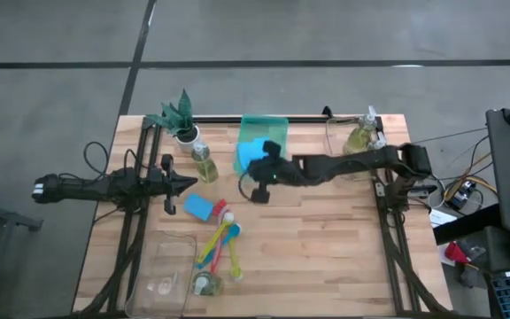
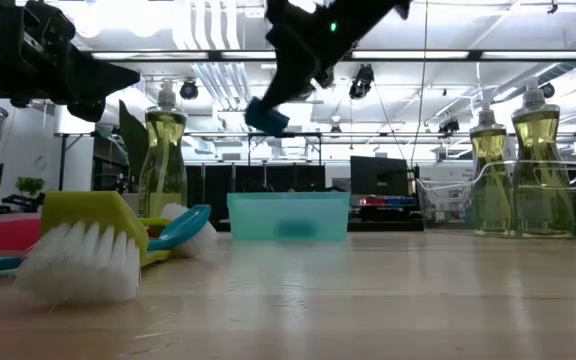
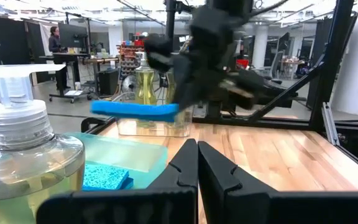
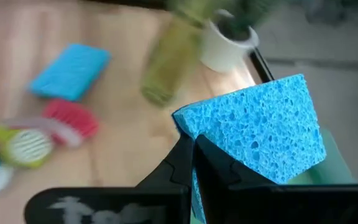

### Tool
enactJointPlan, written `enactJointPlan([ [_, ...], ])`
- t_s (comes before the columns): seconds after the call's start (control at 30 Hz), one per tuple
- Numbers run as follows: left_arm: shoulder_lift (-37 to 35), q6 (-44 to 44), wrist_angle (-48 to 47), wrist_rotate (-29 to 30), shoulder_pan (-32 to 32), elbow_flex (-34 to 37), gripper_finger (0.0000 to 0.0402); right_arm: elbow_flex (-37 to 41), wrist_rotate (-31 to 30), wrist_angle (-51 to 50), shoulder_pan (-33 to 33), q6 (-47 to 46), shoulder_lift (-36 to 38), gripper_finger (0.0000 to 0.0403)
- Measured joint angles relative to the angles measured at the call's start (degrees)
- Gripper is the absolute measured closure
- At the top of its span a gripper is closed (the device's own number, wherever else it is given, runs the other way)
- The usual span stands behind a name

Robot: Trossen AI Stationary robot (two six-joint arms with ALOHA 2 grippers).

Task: Pick & Place Kitchen Sink Supplies
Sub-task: Put the blue sponge into the green bin

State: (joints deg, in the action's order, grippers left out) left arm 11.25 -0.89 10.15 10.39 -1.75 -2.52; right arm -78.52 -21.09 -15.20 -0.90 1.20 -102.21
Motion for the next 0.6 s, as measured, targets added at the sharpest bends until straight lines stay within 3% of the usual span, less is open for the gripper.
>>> enactJointPlan([
  [0.33, 0.0, 0.0, 0.1, 0.0, 0.0, 0.0, 0.0399, 0.0, 2.5, -2.2, -10.0, -6.9, -4.1, 0.0394],
  [0.6, 0.0, 0.0, 0.1, 0.0, 0.0, 0.0, 0.0399, 0.1, 4.9, -4.0, -12.6, -6.1, -9.6, 0.0394],
])
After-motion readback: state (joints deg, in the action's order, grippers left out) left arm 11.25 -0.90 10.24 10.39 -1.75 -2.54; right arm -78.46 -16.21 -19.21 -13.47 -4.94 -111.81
